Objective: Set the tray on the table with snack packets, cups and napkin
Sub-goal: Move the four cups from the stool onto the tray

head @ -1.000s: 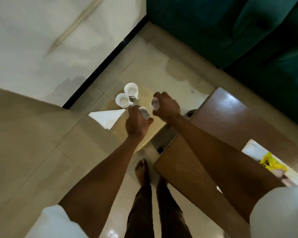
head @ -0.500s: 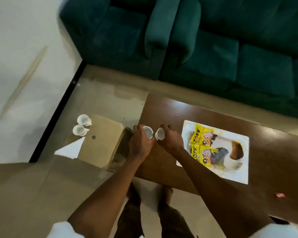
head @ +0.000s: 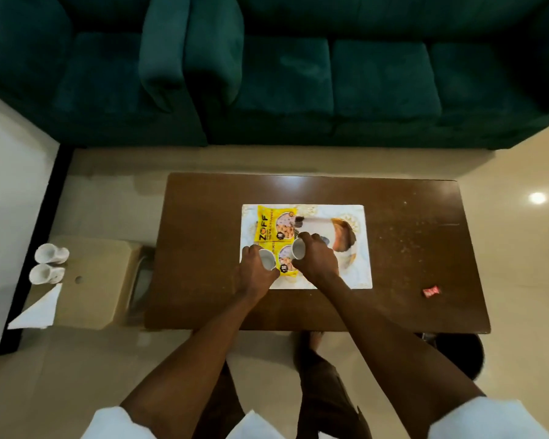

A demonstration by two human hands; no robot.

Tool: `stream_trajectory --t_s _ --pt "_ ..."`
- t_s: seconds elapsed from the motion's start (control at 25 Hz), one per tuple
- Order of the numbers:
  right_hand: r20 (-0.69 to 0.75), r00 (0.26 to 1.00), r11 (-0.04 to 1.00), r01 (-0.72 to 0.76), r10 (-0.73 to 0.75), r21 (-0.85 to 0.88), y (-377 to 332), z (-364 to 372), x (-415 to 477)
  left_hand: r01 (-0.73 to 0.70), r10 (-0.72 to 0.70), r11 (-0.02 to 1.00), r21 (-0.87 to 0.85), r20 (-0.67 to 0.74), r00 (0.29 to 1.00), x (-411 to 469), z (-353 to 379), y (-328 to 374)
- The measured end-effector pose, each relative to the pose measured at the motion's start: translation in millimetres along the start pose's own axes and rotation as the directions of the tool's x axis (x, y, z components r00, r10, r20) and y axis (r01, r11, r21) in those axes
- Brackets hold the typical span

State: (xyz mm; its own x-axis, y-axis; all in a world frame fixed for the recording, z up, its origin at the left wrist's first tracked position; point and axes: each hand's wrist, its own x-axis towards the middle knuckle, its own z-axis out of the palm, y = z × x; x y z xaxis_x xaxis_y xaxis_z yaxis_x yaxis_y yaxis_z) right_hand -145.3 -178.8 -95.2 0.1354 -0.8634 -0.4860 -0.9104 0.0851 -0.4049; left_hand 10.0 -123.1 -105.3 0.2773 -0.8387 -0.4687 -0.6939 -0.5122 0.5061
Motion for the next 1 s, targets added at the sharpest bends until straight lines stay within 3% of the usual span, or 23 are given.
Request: stream_trajectory --t_s 0.16,0.4,0.8,1.0 --pt "0.016 1.0 0.999 -0.014 0.013 0.045 52.5 -13.6 11.0 0.022 -0.023 0.999 0.04 0.019 1.0 8.1 39.8 46.1" --pt "0.051 0.997 0.995 -0.064 0.06 0.072 92.0 -4.3 42.4 0.02 -0.026 0.994 0.112 0.052 0.998 55.7 76.0 60.5" --pt "0.0 0.996 0.996 -0.089 0.089 -0.016 122.8 19.8 166.9 -0.159 0.137 0.972 0.171 0.131 0.982 174.9 135.2 65.1" --pt "0.018 0.999 0.997 -0.049 0.05 -0.059 125.8 31.3 189.4 -0.182 0.154 0.965 0.191 0.15 0.977 199.0 153.9 60.1"
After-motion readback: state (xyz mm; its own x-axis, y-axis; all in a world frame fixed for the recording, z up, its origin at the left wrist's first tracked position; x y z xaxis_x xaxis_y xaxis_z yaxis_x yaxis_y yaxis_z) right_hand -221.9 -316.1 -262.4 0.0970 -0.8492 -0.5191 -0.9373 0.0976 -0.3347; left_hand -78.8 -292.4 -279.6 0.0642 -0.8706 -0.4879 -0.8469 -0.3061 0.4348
